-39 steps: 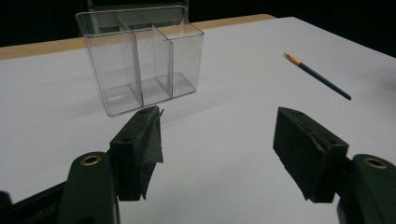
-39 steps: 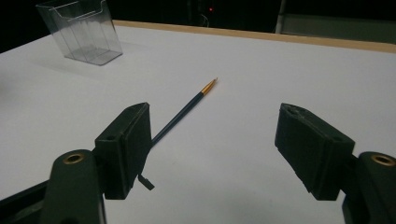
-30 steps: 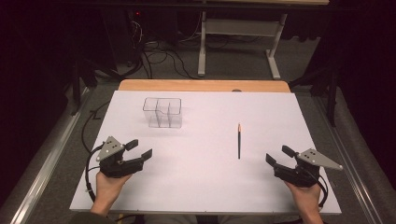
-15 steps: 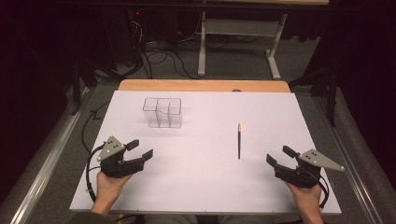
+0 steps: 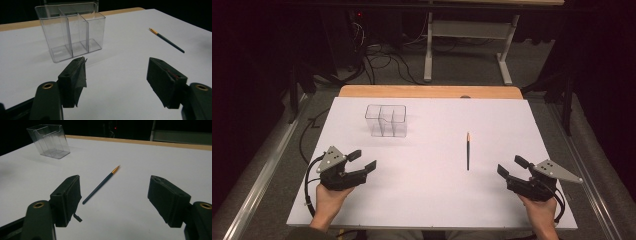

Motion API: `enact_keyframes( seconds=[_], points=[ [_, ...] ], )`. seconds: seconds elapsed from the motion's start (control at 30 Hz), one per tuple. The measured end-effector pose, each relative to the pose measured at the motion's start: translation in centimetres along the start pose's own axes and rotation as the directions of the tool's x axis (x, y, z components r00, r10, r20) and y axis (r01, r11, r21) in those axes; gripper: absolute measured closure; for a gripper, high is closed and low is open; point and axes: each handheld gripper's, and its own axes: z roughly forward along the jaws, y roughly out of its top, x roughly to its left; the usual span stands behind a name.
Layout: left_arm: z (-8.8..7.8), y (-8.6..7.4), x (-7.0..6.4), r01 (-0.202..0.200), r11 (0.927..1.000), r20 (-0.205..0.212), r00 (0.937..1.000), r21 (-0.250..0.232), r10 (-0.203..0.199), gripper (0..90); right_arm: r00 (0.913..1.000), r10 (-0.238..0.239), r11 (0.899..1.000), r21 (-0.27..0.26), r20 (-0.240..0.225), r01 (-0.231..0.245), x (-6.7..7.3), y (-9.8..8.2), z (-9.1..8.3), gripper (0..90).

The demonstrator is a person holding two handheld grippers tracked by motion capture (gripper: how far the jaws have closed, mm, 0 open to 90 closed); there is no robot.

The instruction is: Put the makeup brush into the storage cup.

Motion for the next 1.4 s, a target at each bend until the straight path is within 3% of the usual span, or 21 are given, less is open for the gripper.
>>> enact_keyframes(
  seconds=[0.37,0.53,1.0,1.2,1.4],
  points=[
    [0.0,-0.1,-0.1,0.003,1.0000,0.000,1.0000,-0.001,-0.003,31.6,0.9997,-0.026,1.000,0.009,-0.003,0.026,0.6,1.0,0.1,26.0],
    [0.0,-0.1,-0.1,0.005,1.0000,0.002,1.0000,0.001,-0.005,31.5,0.9998,-0.015,1.000,0.006,-0.013,0.015,0.8,1.4,0.2,23.8],
    [-0.1,-0.1,-0.1,0.002,1.0000,0.003,1.0000,0.003,-0.002,31.4,0.9985,-0.028,1.000,-0.007,-0.047,0.028,1.7,2.7,1.6,18.4],
    [0.0,-0.1,-0.2,0.005,1.0000,0.002,1.0000,0.000,-0.005,31.4,0.9985,-0.021,0.999,-0.034,-0.050,0.020,1.8,3.1,1.9,18.5],
    [0.0,-0.2,-0.2,0.007,1.0000,-0.001,1.0000,0.000,-0.007,31.3,0.9983,-0.003,1.000,-0.021,-0.059,0.002,1.9,3.7,2.4,19.2]
  ],
)
